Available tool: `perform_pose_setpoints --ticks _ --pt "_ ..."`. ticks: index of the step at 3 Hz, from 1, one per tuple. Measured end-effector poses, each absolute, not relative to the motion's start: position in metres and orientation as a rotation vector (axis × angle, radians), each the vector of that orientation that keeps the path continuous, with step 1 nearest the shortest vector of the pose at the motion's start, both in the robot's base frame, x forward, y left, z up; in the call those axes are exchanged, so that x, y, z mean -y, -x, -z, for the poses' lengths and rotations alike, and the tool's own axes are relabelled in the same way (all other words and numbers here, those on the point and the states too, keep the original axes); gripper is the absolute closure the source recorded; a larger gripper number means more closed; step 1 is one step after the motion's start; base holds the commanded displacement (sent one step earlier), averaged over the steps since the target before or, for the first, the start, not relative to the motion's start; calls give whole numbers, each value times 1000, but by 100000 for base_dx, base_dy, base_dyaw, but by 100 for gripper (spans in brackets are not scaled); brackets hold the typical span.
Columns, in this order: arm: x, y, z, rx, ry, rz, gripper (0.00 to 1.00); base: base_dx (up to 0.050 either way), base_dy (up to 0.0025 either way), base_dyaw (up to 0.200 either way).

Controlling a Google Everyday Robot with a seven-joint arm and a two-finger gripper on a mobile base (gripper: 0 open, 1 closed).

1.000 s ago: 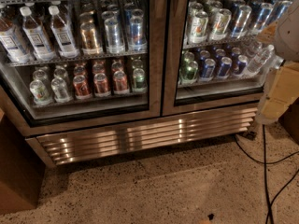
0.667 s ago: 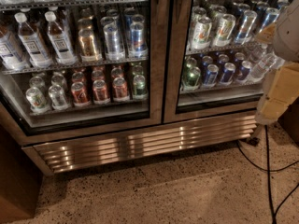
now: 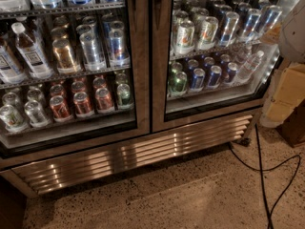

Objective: Open right fridge door

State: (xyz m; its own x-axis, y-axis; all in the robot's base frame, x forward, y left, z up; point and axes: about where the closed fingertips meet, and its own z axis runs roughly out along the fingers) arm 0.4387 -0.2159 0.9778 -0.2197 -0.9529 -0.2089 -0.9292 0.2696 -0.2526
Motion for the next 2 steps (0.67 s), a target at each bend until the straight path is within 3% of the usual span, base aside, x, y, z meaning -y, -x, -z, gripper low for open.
perform_pose_setpoints --ticks 2 --pt "216 -439 -978 -2226 1721 104 0 4369 211 9714"
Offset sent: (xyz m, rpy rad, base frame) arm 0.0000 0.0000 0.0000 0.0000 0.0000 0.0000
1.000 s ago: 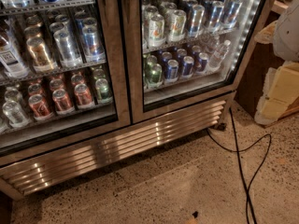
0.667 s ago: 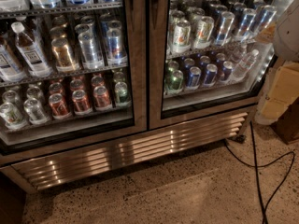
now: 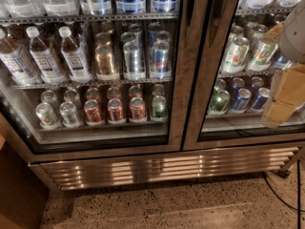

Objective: Open right fridge door

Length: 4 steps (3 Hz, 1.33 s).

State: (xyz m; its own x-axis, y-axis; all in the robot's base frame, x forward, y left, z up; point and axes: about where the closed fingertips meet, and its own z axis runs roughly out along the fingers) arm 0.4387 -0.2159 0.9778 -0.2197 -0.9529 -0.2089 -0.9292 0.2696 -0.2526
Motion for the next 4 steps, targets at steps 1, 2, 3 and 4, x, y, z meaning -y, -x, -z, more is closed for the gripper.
perform_pose_setpoints --ticks 1,2,3,4 --pt "216 -439 -978 -2226 1721 104 0 0 0 0" --pt "217 -450 -958 -2280 1714 56 0 0 0 0" --pt "215 -466 -911 -2357 1700 -97 0 0 0 0" --pt "204 -476 -861 -2416 1704 -252 0 0 0 0"
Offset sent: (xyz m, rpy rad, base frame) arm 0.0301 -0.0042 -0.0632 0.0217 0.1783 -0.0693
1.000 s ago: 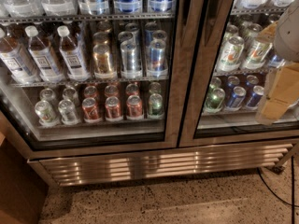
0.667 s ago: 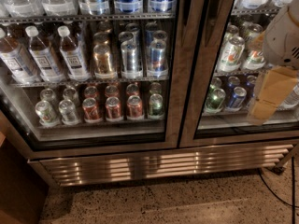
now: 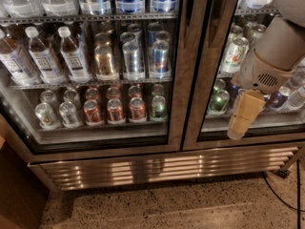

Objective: Open right fridge door

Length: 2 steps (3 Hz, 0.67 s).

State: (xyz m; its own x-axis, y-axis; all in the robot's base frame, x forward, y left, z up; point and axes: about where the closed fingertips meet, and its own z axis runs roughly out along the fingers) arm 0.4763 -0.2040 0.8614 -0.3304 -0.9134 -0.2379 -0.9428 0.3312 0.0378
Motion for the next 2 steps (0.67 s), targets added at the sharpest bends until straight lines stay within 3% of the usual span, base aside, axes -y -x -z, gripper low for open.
perform_pose_setpoints --ticks 2 --pt "201 -476 -860 -2397 1723 -273 0 0 0 0"
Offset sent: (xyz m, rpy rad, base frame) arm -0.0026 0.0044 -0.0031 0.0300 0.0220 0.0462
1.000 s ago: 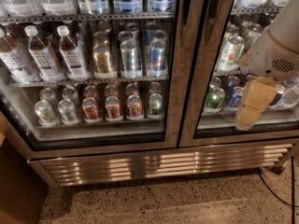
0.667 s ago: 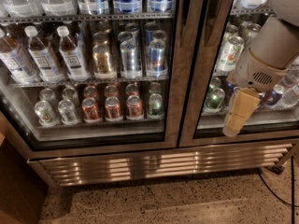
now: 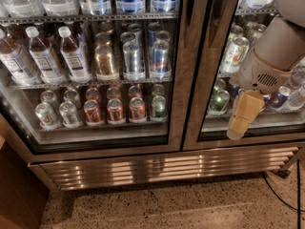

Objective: Open right fridge door

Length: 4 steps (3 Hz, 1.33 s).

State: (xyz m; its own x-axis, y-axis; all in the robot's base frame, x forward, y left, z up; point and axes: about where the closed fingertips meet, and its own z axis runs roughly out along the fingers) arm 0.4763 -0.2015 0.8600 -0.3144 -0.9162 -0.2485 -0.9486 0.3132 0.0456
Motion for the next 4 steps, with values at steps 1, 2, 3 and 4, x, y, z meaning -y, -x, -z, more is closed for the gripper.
perform_pose_setpoints --ticks 1,2,3,4 --pt "188 -460 -857 -2334 1793 -287 0 0 0 0" --pt "191 -402 -846 -2251 1857 -210 0 0 0 0" --pt "191 -402 -846 -2251 1857 -210 0 0 0 0" --pt "176 -399 -846 -2178 1912 -274 0 0 0 0"
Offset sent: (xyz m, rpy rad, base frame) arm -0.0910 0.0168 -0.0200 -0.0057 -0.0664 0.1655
